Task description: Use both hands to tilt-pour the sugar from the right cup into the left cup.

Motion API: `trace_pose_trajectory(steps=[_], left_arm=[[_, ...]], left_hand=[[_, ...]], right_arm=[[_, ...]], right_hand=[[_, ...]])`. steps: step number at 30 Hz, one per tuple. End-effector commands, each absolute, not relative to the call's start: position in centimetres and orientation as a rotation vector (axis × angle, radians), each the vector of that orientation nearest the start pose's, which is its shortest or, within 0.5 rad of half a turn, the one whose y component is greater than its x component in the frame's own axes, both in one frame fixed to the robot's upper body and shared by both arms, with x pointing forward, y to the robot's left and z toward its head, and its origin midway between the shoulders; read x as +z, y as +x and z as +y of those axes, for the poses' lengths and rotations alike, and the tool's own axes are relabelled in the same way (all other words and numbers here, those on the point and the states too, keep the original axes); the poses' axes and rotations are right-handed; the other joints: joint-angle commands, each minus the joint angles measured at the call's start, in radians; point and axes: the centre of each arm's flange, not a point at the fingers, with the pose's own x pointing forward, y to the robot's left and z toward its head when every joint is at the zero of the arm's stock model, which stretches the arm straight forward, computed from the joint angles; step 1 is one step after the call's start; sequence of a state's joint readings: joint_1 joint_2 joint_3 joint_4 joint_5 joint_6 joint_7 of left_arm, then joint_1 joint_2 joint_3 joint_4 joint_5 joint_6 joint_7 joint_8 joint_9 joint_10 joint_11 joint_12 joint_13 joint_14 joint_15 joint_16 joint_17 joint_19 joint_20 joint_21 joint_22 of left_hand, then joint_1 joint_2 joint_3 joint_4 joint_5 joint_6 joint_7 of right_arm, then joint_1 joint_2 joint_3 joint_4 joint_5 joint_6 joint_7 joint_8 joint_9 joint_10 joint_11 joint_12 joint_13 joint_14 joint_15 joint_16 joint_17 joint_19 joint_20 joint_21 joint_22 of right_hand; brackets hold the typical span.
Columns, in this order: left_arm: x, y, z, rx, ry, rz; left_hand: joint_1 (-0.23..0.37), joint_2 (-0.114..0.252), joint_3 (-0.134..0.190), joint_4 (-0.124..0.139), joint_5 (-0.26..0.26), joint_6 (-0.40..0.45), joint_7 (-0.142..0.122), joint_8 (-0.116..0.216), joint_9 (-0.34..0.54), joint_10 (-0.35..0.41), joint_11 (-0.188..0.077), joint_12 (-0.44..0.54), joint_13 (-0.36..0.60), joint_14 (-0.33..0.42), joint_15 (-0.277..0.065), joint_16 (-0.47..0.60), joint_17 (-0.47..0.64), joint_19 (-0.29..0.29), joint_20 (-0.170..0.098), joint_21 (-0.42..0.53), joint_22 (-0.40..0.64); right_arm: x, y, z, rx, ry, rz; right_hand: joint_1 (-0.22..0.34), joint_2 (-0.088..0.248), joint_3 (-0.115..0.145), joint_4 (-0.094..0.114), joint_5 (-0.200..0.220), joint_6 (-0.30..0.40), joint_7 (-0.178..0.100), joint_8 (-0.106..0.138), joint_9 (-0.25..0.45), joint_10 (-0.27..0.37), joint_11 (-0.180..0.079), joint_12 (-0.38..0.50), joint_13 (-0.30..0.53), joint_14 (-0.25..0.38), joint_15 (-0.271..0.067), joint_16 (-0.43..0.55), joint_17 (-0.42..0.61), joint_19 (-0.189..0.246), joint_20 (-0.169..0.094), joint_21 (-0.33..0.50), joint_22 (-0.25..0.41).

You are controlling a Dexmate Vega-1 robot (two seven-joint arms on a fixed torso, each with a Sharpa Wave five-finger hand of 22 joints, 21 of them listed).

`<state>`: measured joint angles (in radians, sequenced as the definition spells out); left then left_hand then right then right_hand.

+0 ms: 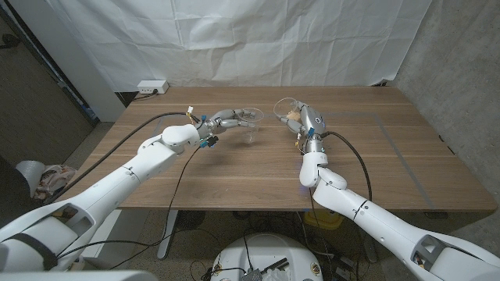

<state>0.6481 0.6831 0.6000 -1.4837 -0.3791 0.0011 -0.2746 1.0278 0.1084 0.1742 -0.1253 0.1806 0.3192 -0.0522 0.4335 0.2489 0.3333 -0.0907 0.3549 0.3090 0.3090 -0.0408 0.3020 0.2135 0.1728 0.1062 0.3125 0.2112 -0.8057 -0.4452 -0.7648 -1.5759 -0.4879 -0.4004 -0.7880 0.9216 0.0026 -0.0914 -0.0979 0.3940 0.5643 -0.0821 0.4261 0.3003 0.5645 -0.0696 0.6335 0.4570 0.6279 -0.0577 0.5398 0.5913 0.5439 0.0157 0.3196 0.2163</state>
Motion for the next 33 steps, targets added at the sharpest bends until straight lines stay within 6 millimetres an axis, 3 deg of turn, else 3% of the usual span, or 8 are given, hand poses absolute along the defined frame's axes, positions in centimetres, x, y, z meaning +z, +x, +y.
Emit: trace_pose_trajectory(steps=[1, 33], left_arm=[[2.8, 64.7, 19.5, -0.591, 0.633, -0.425], [3.7, 65.2, 19.4, -0.604, 0.644, -0.441]], left_hand=[[-0.009, 0.020, 0.006, 0.005, 0.000, 0.010, 0.007, 0.005, 0.002, 0.004, 0.000, -0.002, 0.006, 0.006, -0.044, 0.000, 0.002, 0.000, 0.008, 0.006, 0.004], [-0.014, 0.023, 0.016, 0.001, 0.000, 0.014, 0.005, 0.003, 0.007, 0.005, 0.004, -0.004, 0.008, 0.011, -0.048, -0.009, 0.000, -0.005, 0.005, 0.006, 0.005]], right_arm=[[-2.8, 59.2, -13.9, -0.551, -1.101, -0.815], [-1.5, 58.2, -12.4, -0.696, -1.439, -0.861]], right_hand=[[0.005, 0.010, -0.010, 0.003, 0.000, 0.007, -0.005, 0.010, 0.001, 0.005, -0.005, 0.006, 0.007, 0.009, -0.154, -0.005, 0.006, 0.003, -0.004, 0.007, 0.002], [0.009, 0.024, -0.033, 0.012, 0.002, 0.020, -0.012, 0.019, -0.004, 0.014, -0.013, 0.024, 0.020, 0.037, -0.157, -0.032, 0.023, 0.015, -0.017, 0.018, 0.000]])
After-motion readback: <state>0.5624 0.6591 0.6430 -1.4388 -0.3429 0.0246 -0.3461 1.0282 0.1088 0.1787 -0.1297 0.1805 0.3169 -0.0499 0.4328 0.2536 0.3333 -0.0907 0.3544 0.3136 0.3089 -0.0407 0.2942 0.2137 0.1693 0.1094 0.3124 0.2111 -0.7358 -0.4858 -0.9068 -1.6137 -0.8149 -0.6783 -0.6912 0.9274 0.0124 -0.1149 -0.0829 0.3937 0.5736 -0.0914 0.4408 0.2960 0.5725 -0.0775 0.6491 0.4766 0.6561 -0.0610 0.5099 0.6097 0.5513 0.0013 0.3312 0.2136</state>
